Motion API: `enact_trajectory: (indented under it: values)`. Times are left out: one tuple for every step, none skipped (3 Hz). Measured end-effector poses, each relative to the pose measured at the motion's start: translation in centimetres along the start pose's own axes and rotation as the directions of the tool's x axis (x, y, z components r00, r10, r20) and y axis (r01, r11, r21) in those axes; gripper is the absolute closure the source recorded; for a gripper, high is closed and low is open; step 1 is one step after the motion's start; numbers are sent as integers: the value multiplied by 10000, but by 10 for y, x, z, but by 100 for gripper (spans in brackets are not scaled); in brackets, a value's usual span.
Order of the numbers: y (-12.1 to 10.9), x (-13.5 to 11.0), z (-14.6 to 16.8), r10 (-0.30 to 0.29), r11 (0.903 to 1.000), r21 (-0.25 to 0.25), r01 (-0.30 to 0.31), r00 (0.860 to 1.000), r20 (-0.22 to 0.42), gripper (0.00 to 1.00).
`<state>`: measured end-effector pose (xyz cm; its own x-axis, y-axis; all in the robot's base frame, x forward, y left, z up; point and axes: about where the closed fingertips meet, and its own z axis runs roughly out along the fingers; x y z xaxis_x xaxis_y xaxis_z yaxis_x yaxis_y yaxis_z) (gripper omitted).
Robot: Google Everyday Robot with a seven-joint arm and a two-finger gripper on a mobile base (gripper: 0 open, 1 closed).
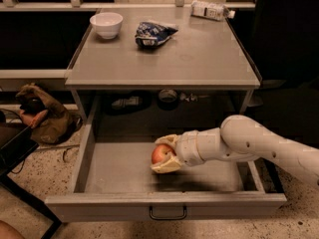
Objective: Place apple into top drawer
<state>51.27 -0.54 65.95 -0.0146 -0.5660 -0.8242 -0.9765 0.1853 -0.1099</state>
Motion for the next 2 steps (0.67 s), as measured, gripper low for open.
enact_trajectory:
  values:
    - [7, 12, 13, 248, 9997, 75, -249, 9996, 95, 100]
    - [13, 21, 21, 416, 9991, 54, -417, 9990, 167, 100]
